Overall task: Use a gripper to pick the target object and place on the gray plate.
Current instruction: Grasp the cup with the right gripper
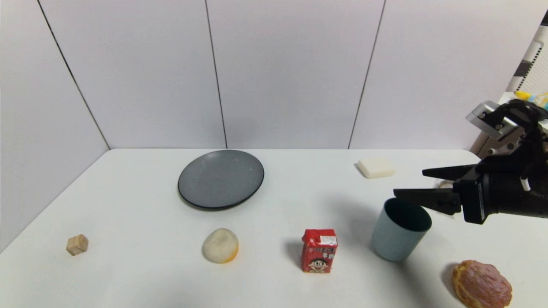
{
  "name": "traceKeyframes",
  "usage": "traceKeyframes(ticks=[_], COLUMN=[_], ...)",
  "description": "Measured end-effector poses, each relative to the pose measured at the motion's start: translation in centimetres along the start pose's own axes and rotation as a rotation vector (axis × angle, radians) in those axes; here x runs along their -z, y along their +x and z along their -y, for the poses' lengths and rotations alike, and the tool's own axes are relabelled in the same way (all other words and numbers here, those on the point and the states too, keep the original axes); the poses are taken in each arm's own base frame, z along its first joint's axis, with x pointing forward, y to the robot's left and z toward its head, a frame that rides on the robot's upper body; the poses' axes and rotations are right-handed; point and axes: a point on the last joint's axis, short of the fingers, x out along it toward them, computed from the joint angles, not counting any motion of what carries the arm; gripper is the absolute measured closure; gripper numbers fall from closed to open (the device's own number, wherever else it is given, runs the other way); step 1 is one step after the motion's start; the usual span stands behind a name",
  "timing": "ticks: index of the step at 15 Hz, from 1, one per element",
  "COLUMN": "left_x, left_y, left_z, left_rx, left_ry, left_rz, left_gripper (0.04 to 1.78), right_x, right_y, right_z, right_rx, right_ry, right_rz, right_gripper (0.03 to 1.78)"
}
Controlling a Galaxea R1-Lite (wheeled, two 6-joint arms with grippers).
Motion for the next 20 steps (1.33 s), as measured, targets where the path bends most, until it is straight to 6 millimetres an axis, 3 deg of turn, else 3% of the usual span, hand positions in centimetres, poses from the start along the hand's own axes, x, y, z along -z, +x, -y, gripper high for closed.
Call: traceKeyframes(ticks=[10,20], left_x=[0.0,0.0], left_y=[0.0,0.0], left_z=[0.0,0.0], left_rx=[0.0,0.0], left_ry=[0.0,0.001], left_rz=[0.0,0.0], left_gripper=[0.13,0.13], right_x=[4.1,5.1], right_y=[1.1,3.8], right_z=[-0.1,0.6], right_rx=[-0.03,-0.044], right_ry=[-0.179,-0.175], right_rz=[-0.139,-0.165], right_gripper=[0.11,0.11])
